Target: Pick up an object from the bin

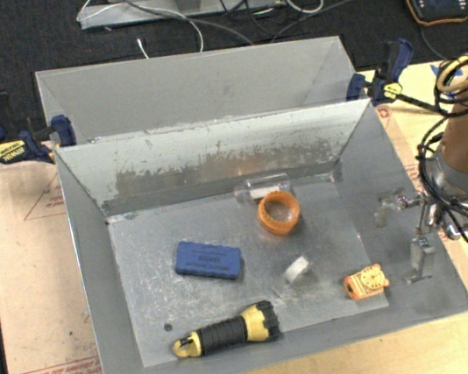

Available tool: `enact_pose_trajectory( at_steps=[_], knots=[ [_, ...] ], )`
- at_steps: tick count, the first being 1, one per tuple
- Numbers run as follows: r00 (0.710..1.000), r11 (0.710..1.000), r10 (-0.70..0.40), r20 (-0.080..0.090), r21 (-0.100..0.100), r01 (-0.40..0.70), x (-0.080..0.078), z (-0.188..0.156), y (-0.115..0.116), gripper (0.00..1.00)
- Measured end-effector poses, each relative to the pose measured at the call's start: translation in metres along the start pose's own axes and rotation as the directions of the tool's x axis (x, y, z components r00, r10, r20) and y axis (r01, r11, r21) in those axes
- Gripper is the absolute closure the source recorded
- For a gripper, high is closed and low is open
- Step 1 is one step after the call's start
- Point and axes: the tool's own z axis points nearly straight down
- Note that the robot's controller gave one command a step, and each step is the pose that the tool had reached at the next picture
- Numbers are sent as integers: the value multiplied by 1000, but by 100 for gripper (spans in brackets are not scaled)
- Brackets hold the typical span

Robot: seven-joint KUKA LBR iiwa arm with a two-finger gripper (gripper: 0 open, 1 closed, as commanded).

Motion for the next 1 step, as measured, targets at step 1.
enact_pose_trajectory(
  at_steps=[1],
  knots=[
    [986,986,169,11,-1,-169,7,119,6,0]
  ],
)
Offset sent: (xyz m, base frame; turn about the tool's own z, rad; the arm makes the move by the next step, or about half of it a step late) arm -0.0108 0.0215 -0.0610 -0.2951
